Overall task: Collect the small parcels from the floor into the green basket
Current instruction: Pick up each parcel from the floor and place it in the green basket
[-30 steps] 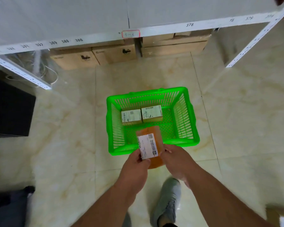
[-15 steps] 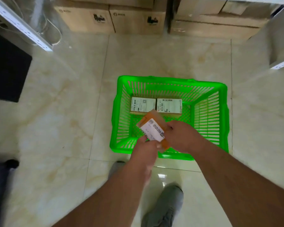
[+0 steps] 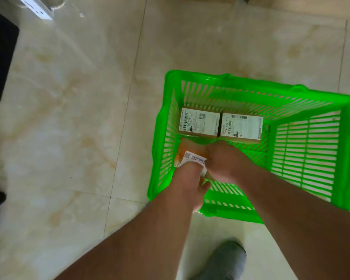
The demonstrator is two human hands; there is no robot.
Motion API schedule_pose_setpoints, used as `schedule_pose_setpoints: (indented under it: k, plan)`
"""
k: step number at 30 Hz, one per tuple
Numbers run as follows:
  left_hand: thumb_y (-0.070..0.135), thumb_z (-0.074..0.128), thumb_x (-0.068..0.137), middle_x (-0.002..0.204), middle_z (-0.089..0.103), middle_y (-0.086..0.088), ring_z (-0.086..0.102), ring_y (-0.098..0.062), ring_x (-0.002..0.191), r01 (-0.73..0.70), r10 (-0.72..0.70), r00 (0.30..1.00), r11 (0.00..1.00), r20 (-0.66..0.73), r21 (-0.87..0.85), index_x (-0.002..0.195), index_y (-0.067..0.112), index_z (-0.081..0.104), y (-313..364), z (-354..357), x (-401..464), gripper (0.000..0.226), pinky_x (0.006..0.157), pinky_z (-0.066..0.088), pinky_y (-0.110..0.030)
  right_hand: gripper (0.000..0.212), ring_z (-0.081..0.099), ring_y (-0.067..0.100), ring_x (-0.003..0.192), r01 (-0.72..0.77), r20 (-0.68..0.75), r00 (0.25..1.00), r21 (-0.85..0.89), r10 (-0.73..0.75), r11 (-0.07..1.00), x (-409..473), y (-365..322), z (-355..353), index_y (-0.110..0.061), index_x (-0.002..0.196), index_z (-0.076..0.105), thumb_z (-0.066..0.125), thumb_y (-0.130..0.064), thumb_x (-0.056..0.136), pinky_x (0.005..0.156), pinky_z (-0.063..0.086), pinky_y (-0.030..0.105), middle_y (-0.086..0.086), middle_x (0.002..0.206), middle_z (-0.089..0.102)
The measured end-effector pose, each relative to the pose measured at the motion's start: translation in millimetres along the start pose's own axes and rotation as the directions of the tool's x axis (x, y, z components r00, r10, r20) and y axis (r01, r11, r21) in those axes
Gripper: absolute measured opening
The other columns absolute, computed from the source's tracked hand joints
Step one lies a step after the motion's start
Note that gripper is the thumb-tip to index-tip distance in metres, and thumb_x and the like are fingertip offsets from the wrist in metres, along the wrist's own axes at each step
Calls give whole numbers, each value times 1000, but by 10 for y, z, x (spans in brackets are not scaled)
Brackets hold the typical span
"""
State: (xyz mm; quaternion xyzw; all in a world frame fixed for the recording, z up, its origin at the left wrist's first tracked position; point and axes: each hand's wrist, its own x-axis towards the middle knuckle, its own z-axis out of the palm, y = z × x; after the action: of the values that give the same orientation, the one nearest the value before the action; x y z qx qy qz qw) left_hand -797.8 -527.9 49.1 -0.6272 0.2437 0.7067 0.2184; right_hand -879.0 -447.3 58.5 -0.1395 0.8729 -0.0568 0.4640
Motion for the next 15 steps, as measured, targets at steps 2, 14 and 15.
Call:
schedule_pose_setpoints:
  k: [2,14,15]
  plan:
    - [-9,43,81,83,57,-11,53,-25,76,25,-25,999,999,-19,-34,100,17,61,6,-33,156,37,69,48,-35,25,68,30,96,3,4,1000,-49,-3,999,97,-21,68,-22,105,67,54,-26,84,72,54,34,7,104,67]
    - [0,44,93,88,53,-15,54,-26,77,39,-41,998,998,-56,-39,91,5,62,-63,-163,319,19,69,51,-35,57,56,28,128,-53,40,998,266,44,962,90,-23,311,-14,155,37,44,-6,99,97,45,24,14,152,50]
    - [-1,45,92,83,47,-13,49,-25,72,41,-42,998,999,-45,-26,90,4,60,-58,-156,258,17,65,49,-34,55,63,27,115,-63,10,998,333,63,941,37,12,267,-15,154,39,43,-6,100,86,50,22,13,146,55]
